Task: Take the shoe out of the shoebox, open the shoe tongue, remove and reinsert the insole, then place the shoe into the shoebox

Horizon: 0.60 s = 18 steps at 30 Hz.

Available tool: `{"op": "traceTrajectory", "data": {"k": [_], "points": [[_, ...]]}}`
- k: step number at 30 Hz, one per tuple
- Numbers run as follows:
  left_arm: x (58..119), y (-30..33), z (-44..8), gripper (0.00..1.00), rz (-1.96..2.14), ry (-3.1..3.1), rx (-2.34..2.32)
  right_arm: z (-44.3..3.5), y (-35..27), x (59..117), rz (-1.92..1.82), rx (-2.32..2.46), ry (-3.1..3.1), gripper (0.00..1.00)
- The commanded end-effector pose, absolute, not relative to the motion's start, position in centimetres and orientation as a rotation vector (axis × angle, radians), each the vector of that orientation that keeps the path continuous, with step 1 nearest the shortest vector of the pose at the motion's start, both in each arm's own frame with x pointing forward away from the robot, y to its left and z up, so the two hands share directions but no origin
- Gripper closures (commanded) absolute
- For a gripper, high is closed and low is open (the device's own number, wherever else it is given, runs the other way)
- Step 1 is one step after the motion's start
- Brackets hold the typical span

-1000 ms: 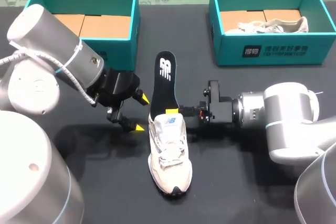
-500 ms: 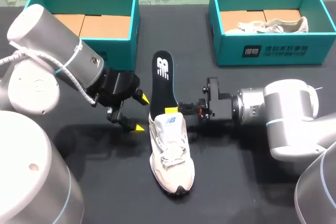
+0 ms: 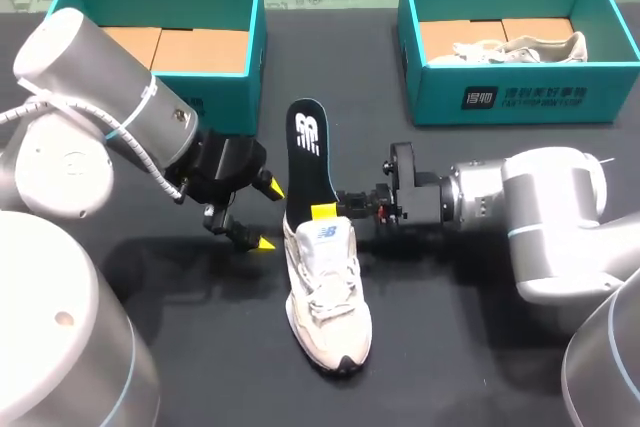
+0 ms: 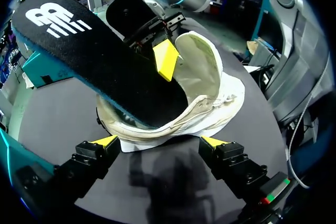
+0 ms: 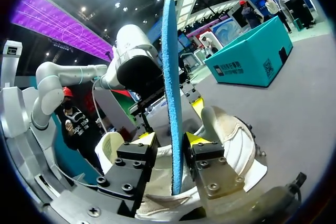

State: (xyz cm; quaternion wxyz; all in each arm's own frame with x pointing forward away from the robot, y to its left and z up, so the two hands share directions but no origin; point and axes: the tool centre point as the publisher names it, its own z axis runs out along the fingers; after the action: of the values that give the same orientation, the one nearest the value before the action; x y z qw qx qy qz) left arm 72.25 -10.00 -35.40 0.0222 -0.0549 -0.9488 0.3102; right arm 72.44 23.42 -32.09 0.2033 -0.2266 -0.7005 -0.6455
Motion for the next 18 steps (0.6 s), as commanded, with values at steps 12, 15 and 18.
{"op": "traceTrajectory", "data": {"k": [12,15,18], "points": [[72.3,-10.1,-35.5,0.0,0.958,-2.941,-0.17,-30.7,24.2,73.9,-1.77,-0.535,-1.975,0.61],[72.3,-10.1,-35.5,0.0,0.958,-2.941,-0.17,-30.7,24.5,74.1,-1.777,-0.526,-1.963,0.62],[72.3,-10.1,-35.5,0.0,0.958,-2.941,-0.17,-30.4,24.6,74.3,-1.788,-0.539,-1.96,0.65]]}}
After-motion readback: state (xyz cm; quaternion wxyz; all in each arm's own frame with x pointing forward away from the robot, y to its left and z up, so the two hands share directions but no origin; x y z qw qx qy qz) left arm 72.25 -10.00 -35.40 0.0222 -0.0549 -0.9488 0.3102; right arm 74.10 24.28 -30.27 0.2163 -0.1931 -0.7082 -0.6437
